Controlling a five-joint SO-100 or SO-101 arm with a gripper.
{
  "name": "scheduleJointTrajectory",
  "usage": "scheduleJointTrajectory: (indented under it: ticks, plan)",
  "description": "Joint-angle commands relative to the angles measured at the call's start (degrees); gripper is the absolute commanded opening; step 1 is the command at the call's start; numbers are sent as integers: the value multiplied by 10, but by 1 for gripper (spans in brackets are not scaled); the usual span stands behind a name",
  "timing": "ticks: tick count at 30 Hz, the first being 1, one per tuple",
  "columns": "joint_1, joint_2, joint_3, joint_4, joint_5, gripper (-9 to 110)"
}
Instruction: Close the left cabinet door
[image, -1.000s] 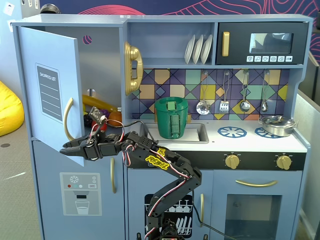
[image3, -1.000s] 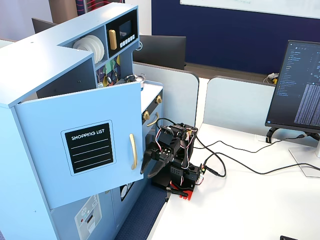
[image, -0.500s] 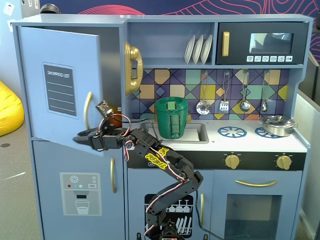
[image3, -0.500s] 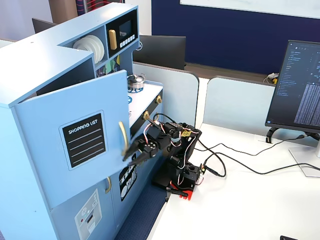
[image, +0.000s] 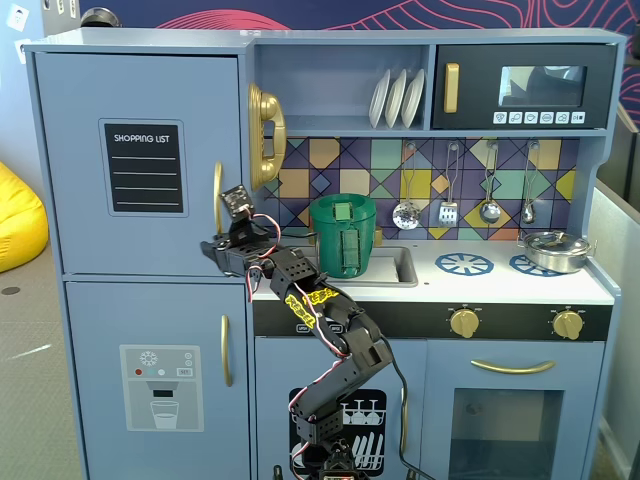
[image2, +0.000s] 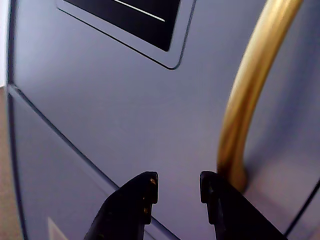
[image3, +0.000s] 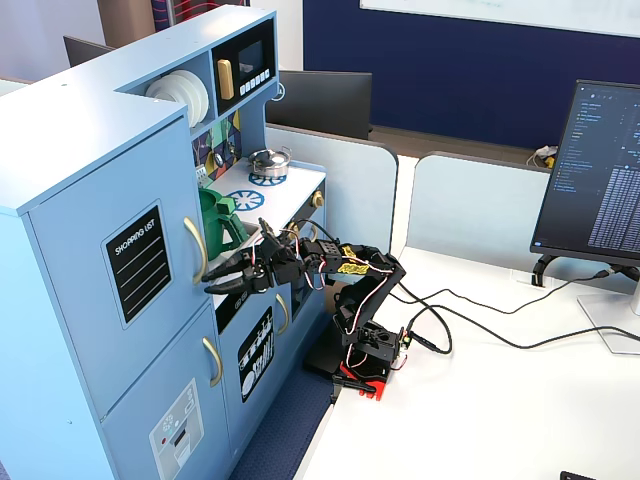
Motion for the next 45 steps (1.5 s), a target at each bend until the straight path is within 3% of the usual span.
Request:
scheduleJointTrajectory:
  ticks: [1, 12, 29, 45]
  plan:
    - [12, 4, -3, -26, -11, 0]
    - [-26, 146, 100, 121, 19, 0]
    - [359, 412, 509, 352, 94, 0]
    - [410, 507, 628, 587, 196, 0]
